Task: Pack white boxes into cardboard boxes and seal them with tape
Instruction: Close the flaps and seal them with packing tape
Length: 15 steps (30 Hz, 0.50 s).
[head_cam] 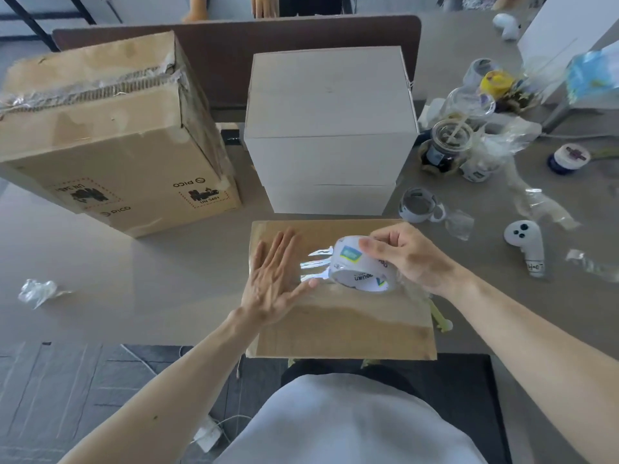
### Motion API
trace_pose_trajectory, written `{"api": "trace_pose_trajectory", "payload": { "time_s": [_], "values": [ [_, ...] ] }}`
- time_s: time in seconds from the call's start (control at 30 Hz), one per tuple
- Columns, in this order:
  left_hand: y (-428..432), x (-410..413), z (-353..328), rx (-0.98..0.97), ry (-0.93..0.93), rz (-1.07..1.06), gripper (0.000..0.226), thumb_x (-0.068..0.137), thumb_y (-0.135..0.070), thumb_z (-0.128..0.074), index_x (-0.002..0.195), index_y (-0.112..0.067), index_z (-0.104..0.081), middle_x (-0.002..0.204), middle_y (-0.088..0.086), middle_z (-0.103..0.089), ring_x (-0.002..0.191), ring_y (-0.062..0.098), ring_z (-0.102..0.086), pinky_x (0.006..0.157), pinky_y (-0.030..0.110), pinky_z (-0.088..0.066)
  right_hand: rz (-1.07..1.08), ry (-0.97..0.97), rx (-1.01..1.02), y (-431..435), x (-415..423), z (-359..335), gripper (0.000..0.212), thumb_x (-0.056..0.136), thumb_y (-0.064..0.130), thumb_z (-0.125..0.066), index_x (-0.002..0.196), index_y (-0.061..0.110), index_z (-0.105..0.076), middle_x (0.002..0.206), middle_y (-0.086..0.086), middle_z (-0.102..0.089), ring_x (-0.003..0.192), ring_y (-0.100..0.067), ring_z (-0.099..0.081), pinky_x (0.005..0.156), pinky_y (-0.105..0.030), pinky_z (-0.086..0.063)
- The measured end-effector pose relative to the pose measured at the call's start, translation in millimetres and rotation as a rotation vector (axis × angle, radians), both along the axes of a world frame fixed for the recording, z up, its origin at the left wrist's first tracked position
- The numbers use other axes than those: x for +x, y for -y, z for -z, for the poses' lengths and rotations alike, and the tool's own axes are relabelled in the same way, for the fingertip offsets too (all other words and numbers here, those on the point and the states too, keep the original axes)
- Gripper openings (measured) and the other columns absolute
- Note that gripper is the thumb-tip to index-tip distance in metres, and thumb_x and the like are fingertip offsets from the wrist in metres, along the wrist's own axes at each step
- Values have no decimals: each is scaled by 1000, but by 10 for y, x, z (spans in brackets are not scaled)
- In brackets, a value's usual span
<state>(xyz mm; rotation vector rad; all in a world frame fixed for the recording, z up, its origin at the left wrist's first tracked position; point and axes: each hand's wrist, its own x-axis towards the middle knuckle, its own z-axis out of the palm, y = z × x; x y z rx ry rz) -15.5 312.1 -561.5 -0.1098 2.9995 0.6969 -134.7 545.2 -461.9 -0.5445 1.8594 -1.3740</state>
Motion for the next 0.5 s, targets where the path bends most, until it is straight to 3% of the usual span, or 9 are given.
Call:
{"api": "trace_pose_trajectory", "payload": {
  "time_s": [0.1,0.27,0.5],
  "values": [
    [-18,28,-22,-6,-30,17,114,77,-92,-20,158,-13,-12,165,3,-12,153,14,-3,124,48,2,-23,-78,-15,137,40,-124,54,94,35,-61,55,6,-39,52,0,-29,46,-13,-25,48,-26,-18],
    [-65,-3,2,-207,59,64,113,73,-96,-24,158,-24,-11,166,1,-9,154,22,-5,122,54,-1,-58,-113,117,-14,-15,-6,55,95,34,-62,53,9,-34,51,3,-27,47,-12,-23,54,-40,-20],
    [-98,-19,37,-327,133,72,115,71,-98,-19,159,-26,0,167,1,6,154,24,6,122,55,3,-102,-205,280,-159,-67,190,59,92,36,-66,51,7,-34,47,5,-28,45,-12,-25,48,-26,-19]
  ]
}}
